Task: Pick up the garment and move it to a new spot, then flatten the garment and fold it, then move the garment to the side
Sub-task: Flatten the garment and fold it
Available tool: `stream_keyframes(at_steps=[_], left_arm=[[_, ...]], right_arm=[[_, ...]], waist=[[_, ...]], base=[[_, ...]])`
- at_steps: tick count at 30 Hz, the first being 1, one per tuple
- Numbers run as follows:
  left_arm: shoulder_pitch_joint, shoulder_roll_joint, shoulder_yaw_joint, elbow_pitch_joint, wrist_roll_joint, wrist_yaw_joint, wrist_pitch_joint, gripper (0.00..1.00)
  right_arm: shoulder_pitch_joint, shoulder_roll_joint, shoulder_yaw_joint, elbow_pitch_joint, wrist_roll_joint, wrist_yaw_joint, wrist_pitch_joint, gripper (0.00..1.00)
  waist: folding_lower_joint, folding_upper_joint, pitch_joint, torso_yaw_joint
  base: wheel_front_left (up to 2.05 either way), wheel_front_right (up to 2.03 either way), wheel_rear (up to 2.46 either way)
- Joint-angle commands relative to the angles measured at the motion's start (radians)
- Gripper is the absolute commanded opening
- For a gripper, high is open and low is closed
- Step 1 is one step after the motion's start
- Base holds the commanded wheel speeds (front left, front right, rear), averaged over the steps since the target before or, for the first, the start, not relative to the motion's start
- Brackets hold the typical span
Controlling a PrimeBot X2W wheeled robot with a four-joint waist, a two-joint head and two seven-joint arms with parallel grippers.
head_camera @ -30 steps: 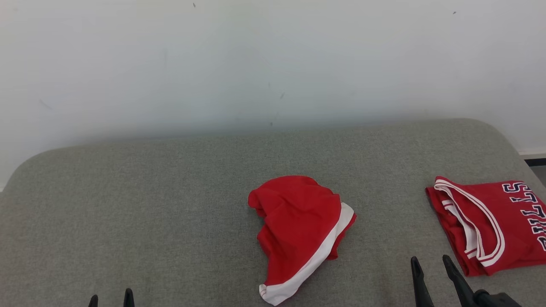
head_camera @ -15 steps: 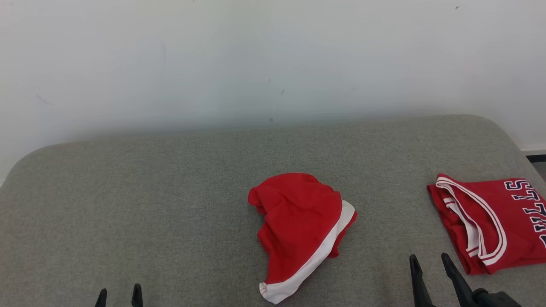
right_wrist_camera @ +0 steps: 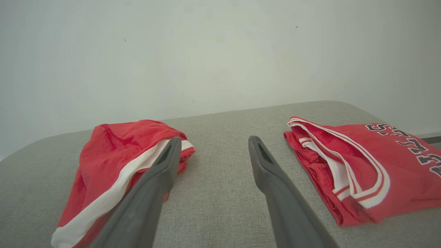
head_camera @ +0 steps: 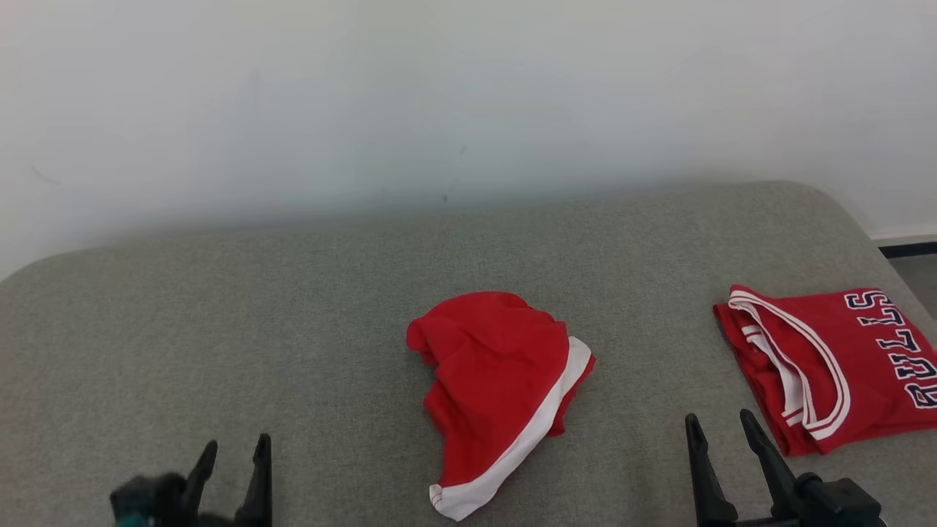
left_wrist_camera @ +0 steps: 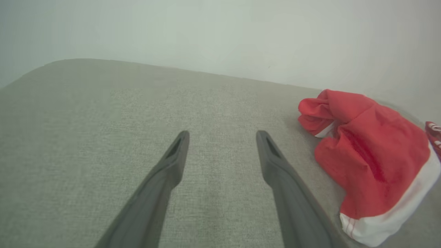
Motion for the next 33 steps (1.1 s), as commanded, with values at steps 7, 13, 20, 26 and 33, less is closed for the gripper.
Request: stream_keyframes(at_steps=[7,13,20,26,33], left_arm=[[-0.291,0.108,-0.039,-0.005,-0.176,0.002,0.471,1.0],[-0.431,0.164,0.019,-0.012,-0.393,0.032,0.839,1.0],[-0.47,0.238,0.028,-0.102,-0.446,0.175,1.145,1.0],[-0.442,0.296,0.044,-0.191,-0.433,0.257,1.255,1.0],[-0.428,0.308,0.072,-0.247,-0.462,0.309,1.311,1.0]], right_arm=[[-0.059,0.01,0.058,0.01,0.008,-0.002,-0.011,1.0],[-0.11,0.019,0.095,0.03,0.023,-0.002,-0.033,1.0],[-0.154,0.024,0.125,0.053,0.048,-0.002,-0.052,1.0],[-0.162,0.025,0.138,0.036,0.093,-0.002,-0.054,1.0],[-0.142,0.025,0.128,-0.001,0.119,-0.002,-0.054,1.0]], waist=[[0.0,0.0,0.068,-0.121],[0.0,0.0,0.141,-0.247],[0.0,0.0,0.216,-0.373],[0.0,0.0,0.26,-0.452],[0.0,0.0,0.303,-0.483]], base=[[0.0,0.0,0.0],[0.0,0.0,0.0],[0.0,0.0,0.0],[0.0,0.0,0.0],[0.0,0.0,0.0]])
